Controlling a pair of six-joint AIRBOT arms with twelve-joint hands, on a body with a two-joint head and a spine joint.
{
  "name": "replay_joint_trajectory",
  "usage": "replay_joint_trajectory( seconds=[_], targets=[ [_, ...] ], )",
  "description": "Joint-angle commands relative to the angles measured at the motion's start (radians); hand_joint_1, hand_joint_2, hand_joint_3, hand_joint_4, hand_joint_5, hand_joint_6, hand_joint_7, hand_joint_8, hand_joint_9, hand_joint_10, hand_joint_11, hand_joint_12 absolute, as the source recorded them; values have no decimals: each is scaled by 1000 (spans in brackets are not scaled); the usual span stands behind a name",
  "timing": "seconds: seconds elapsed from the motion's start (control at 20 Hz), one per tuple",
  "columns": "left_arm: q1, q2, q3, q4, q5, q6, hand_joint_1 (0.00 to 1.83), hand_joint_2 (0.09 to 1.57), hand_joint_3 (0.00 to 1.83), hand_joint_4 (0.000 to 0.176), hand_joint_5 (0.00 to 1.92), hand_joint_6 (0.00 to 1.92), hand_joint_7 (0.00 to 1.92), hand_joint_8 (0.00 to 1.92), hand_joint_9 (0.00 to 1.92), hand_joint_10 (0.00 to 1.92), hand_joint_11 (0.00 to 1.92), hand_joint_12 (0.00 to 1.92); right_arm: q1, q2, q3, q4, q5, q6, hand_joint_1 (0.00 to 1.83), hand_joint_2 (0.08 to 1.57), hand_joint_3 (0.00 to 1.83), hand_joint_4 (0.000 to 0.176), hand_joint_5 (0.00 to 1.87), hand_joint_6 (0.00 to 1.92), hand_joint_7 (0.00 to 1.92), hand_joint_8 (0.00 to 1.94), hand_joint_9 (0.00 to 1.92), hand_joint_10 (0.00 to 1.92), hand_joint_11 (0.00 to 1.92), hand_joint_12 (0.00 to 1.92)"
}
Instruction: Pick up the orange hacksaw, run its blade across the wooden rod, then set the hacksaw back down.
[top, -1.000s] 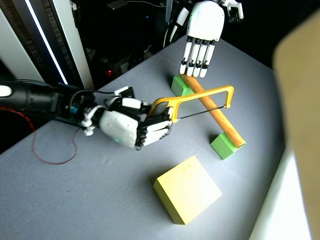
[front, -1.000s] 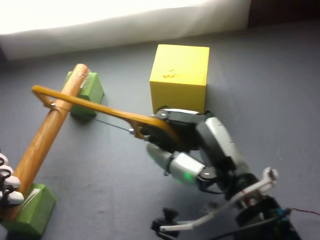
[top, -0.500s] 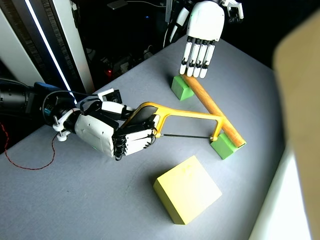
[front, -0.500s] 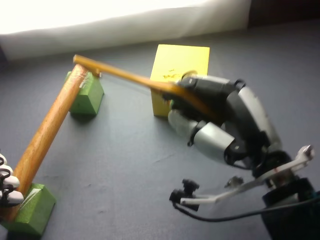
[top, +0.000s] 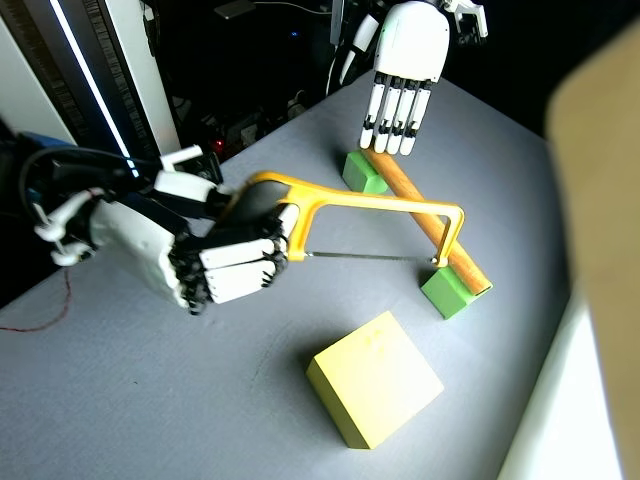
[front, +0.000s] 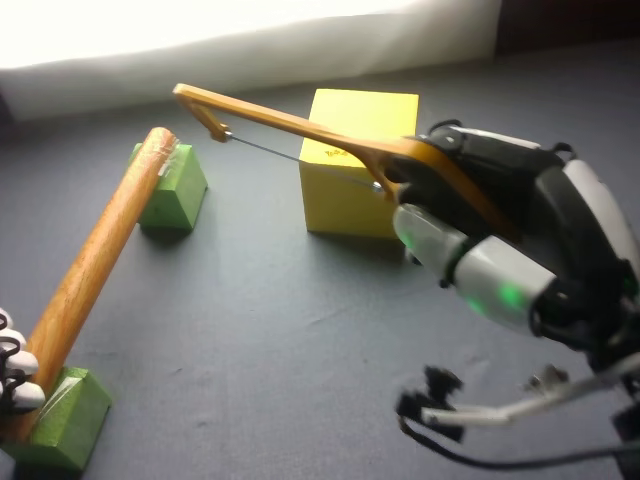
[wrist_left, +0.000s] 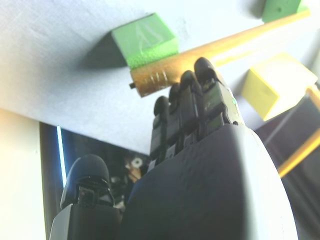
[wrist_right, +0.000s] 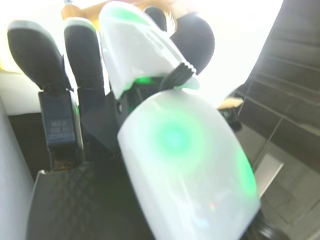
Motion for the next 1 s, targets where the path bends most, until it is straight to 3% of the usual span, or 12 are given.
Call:
replay_joint_trajectory(
  seconds=[0.0,0.1,0.15,0.35,0.45,0.6,0.95],
  targets=[
    [-11,8,8,-36,-8,3,69,1274,1,0,124,0,111,1,99,0,0,289,-9,15,-28,-78,109,17,1375,1138,0,0,924,826,860,1163,928,1376,957,1421],
    [-10,9,8,-36,-8,3,63,1276,0,0,132,2,115,1,110,3,0,349,-47,33,-64,-85,113,21,1372,1149,2,0,879,890,839,1199,916,1395,955,1420],
    [-10,9,8,-36,-8,3,46,1283,2,0,96,0,84,0,87,0,0,283,-70,42,-76,-95,108,23,1373,1143,0,0,907,855,852,1177,922,1386,952,1435],
    [-11,9,9,-36,-8,3,79,1274,0,0,129,5,119,3,114,3,0,364,-163,69,-88,-128,61,42,1375,1136,0,0,932,824,854,1164,934,1366,965,1414],
    [-11,8,7,-36,-8,3,66,1276,1,0,112,0,99,0,96,0,0,321,-202,67,-74,-129,60,50,1372,1149,1,0,892,873,835,1199,916,1399,967,1424],
    [-12,8,6,-36,-8,3,91,1268,1,0,152,4,131,1,137,4,0,466,-234,57,-39,-134,46,73,1374,1145,0,0,901,859,841,1191,927,1382,972,1409],
    [-12,8,6,-36,-8,3,67,1271,1,0,143,3,128,4,124,3,0,360,-261,17,30,-160,20,56,1372,1148,1,0,870,931,837,1195,928,1361,937,1412]
  ],
)
